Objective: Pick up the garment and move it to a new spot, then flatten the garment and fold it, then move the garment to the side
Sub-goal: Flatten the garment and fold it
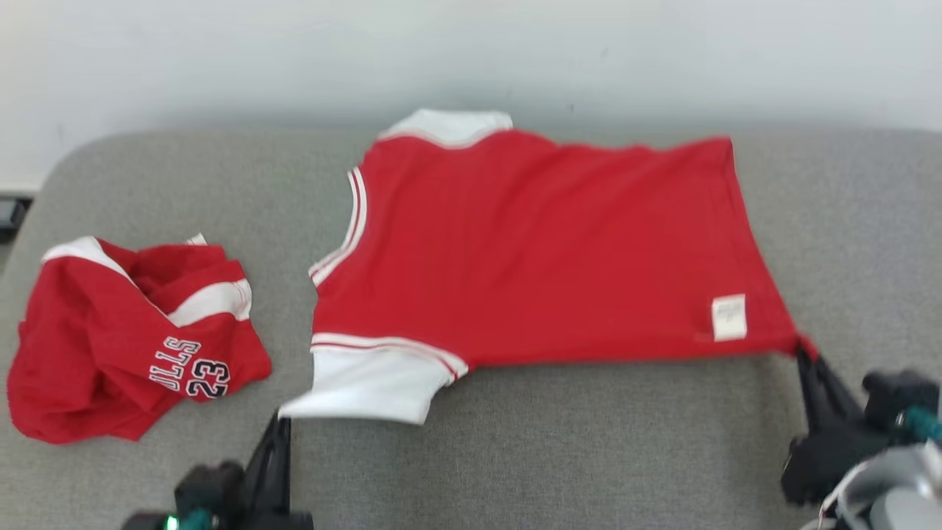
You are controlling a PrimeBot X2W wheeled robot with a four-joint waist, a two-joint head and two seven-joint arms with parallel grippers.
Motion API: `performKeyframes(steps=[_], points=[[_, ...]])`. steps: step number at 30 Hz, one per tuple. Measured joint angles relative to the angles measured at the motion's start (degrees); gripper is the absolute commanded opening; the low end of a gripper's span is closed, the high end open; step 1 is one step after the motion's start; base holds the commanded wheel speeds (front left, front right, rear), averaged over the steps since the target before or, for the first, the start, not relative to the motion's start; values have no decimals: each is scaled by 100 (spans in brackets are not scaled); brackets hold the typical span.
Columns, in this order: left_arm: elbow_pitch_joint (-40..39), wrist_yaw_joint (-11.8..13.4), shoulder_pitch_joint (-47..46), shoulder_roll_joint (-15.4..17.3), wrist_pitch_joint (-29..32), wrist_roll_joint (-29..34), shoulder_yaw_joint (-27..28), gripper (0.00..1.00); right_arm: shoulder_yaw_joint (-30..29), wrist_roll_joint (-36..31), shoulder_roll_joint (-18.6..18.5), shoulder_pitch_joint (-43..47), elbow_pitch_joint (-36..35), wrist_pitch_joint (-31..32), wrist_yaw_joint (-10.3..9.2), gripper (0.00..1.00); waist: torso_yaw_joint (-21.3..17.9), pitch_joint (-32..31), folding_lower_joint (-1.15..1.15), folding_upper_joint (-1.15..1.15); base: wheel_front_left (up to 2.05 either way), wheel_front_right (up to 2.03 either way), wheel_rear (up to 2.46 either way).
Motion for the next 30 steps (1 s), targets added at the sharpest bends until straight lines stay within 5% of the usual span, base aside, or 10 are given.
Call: performKeyframes(steps=[14, 23, 24, 25, 26, 30], points=[[-221, 56, 1563, -5, -40, -38, -153, 0, -10, 1, 165, 1802, -658, 210, -288, 0, -60, -1082, 0, 0, 0, 0, 0], [-279, 47, 1780, 7, 2, -68, -268, 0, 86, 0, 197, 2015, -815, 516, -355, 0, -107, -1199, 1, 0, 0, 0, 0], [-255, 45, 1786, 7, 32, -68, -304, 29, 114, 0, 209, 2015, -795, 553, -355, 67, -101, -1193, 1, 0, 0, 0, 0], [-243, -3, 1808, 3, 66, -77, -324, 84, 131, 0, 222, 2014, -743, 594, -355, 100, -95, -1187, 1, 0, 0, 0, 0], [-226, -10, 1846, 4, 71, -85, -339, 100, 143, 0, 230, 2018, -709, 631, -355, 100, -88, -1181, 2, 1, 0, 0, 0], [-205, -53, 1863, 37, 120, -94, -321, 100, 132, 0, 232, 2040, -684, 669, -363, 100, -26, -1178, 1, 0, 0, 0, 0]])
